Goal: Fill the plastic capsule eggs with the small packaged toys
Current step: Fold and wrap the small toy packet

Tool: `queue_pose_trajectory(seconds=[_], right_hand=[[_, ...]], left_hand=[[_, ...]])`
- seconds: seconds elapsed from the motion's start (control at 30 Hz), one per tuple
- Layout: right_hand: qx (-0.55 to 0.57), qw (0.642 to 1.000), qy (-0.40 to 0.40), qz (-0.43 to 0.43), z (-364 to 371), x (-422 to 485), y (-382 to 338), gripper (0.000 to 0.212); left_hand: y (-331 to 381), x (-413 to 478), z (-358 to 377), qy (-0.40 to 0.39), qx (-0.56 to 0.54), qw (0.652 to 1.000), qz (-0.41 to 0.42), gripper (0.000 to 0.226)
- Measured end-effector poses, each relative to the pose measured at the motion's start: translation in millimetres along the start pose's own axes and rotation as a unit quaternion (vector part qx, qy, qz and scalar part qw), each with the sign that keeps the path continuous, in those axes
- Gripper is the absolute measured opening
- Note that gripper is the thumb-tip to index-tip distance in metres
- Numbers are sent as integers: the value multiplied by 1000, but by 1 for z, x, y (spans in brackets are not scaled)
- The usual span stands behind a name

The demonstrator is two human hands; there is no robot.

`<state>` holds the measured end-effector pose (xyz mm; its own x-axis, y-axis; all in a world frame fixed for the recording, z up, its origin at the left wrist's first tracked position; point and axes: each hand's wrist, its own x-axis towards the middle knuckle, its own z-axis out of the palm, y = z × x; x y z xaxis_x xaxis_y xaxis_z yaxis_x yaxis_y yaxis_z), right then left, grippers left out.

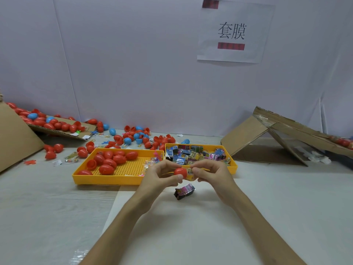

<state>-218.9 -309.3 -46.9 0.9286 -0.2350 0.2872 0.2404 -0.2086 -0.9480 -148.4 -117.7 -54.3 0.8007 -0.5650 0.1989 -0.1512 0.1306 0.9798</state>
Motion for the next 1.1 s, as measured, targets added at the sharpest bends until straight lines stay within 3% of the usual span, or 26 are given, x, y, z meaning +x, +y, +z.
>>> queue_pose_trajectory(seconds=[0.27,0.6,1.1], right_hand=[[-17,1000,4,-23,1,-1,-1,10],[-22,999,-16,-36,4,-3,-3,18],[-26,999,-20,-28,2,-3,-3,14]], left_hand=[[-2,1,2,21,46,999,8,22],[-6,2,1,13,84,996,16,22],[-5,1,2,6,91,996,12,21]])
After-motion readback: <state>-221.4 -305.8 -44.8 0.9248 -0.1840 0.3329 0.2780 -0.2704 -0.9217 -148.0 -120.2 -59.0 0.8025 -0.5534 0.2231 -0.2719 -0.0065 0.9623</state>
